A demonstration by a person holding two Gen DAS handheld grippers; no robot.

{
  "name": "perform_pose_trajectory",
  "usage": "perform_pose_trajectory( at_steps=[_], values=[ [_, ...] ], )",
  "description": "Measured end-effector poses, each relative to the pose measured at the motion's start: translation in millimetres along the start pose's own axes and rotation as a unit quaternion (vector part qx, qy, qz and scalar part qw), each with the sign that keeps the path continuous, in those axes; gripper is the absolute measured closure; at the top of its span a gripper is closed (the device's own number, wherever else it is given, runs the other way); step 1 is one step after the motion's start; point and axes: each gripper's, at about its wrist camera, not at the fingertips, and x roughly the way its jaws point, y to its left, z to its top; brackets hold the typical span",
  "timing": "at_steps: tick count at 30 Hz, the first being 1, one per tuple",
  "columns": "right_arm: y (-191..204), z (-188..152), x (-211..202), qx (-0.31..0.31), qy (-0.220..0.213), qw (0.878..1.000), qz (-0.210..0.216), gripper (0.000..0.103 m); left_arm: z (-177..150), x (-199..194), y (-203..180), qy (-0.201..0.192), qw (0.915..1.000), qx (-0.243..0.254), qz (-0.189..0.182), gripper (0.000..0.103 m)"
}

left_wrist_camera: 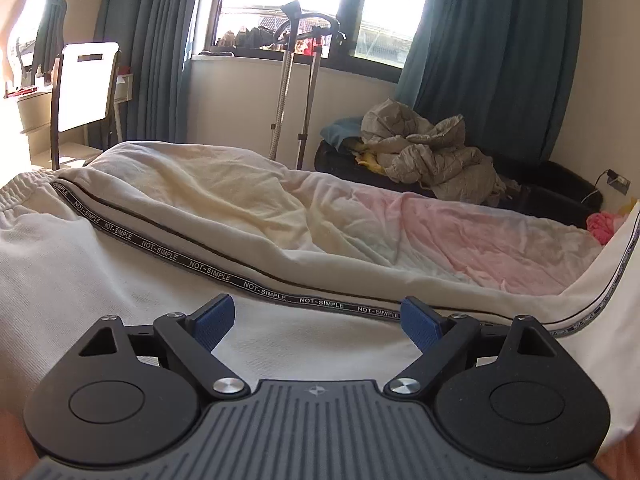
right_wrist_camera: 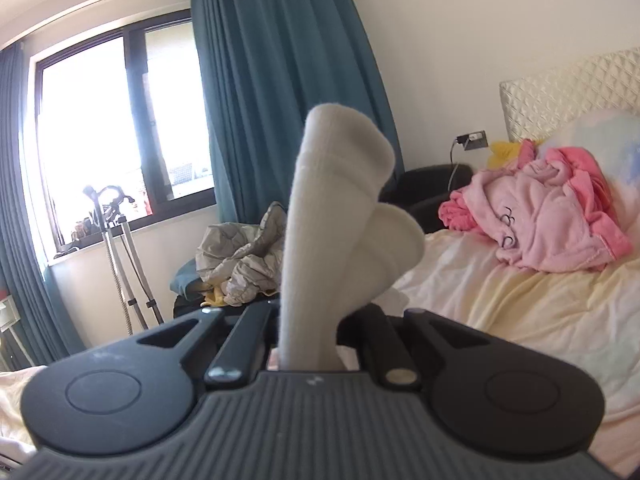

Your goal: Fold clothes

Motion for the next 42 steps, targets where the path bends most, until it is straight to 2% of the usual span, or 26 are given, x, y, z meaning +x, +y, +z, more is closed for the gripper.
perform_pose_trajectory(
  at_steps=[3,7,9,11,14,18,22,27,30,32,34,35,36,38,39,42],
  values=[
    [67.1,-13.4,-20.1,-0.033,-0.017,0.998,0.053,0.097,14.3,-23.6,35.0,-0.039,0.9963,-0.077,-0.003,0.011],
    [149.1,-60.5,-51.4,-0.077,0.001,0.987,0.142,0.097,23.3,-46.7,60.6,-0.053,0.9923,-0.109,0.024,0.011],
    [181.7,-96.2,-65.5,-0.114,0.035,0.975,0.186,0.097,23.0,-57.6,68.7,-0.070,0.9893,-0.125,0.025,0.010],
    [209.2,-134.7,-77.0,-0.158,0.078,0.959,0.223,0.097,21.8,-61.5,75.1,-0.075,0.9870,-0.141,0.020,0.010],
    [230.0,-181.3,-83.4,-0.224,0.139,0.937,0.229,0.096,20.5,-54.2,79.1,-0.060,0.9867,-0.150,0.014,0.010],
    [224.0,-169.9,-85.0,-0.213,0.135,0.938,0.239,0.096,18.3,-46.5,77.8,-0.051,0.9887,-0.141,0.008,0.010],
    [223.5,-165.8,-102.5,-0.226,0.105,0.931,0.266,0.096,18.6,-49.0,76.7,-0.057,0.9874,-0.147,-0.004,0.010],
    [229.2,-184.6,-100.7,-0.241,0.147,0.916,0.287,0.095,15.7,-46.1,74.5,-0.056,0.9895,-0.133,-0.007,0.010],
    [220.7,-177.9,-103.3,-0.223,0.153,0.916,0.298,0.086,13.8,-37.3,70.2,-0.040,0.9927,-0.113,-0.013,0.010],
    [213.3,-169.9,-107.2,-0.216,0.165,0.909,0.315,0.057,12.4,-32.9,65.3,-0.034,0.9946,-0.097,-0.013,0.010],
    [201.6,-159.7,-110.3,-0.202,0.193,0.894,0.349,0.047,10.8,-29.0,60.6,-0.029,0.9965,-0.077,-0.013,0.010],
    [194.0,-153.1,-112.0,-0.197,0.212,0.884,0.367,0.047,9.4,-26.3,58.3,-0.022,0.9976,-0.065,-0.009,0.010],
    [186.3,-145.3,-115.6,-0.196,0.218,0.880,0.373,0.047,7.8,-24.8,55.5,-0.017,0.9983,-0.055,-0.007,0.010],
    [167.5,-126.1,-122.3,-0.190,0.216,0.881,0.376,0.045,3.8,-22.4,47.5,-0.008,0.9994,-0.032,-0.007,0.010],
    [157.2,-116.8,-123.0,-0.178,0.215,0.885,0.372,0.044,1.1,-21.1,41.7,-0.004,0.9998,-0.015,-0.009,0.010],
    [125.4,-93.5,-121.1,-0.137,0.196,0.909,0.341,0.043,-7.6,-16.2,27.2,0.006,0.9992,0.039,0.001,0.010]
  ],
)
